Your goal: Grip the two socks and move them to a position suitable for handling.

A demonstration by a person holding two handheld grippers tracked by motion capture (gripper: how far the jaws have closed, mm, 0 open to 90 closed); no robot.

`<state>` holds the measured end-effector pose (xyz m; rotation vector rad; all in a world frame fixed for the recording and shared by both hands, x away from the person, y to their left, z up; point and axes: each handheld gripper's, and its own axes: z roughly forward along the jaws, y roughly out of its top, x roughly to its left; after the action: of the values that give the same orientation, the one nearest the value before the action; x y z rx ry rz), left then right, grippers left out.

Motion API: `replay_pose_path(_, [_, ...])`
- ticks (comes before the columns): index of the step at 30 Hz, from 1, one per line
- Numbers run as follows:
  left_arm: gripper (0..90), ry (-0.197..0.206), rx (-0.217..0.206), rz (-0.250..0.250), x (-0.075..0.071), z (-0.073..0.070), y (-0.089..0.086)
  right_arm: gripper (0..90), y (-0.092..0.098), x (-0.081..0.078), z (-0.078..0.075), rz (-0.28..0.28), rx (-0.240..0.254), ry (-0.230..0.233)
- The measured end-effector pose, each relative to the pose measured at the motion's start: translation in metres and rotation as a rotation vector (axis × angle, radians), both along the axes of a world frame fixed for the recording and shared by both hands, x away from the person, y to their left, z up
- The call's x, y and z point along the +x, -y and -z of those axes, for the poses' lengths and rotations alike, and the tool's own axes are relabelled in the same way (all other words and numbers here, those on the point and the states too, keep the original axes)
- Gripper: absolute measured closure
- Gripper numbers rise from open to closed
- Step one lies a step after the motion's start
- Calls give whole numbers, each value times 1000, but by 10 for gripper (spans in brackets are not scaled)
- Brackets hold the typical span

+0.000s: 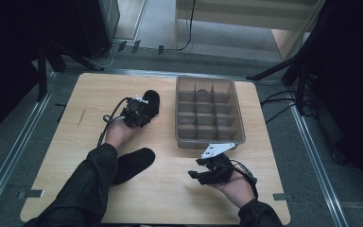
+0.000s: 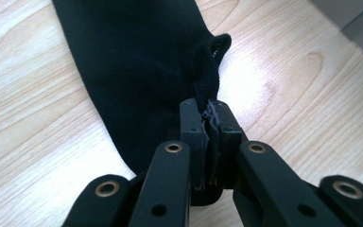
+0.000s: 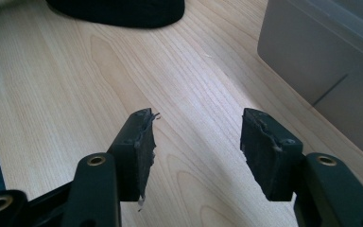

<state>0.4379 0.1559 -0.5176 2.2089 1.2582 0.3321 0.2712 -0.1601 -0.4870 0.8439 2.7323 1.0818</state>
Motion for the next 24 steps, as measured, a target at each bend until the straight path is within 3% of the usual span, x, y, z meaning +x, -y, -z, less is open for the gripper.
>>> replay_pose_path(3, [856, 3, -24, -9, -1, -8, -4, 455, 0, 1, 0, 1, -1, -1])
replay_pose_path(6, [855, 8, -47, -6, -3, -26, -12, 456, -1, 1, 0, -1, -1, -3])
replay_pose_path(15, [855, 5, -120, -24, -15, -53, -30, 459, -2, 0, 0, -4, -11, -2])
replay_pose_path(24, [855, 13, -113, 16, -33, -82, -31, 461, -2, 1, 0, -9, -10, 2])
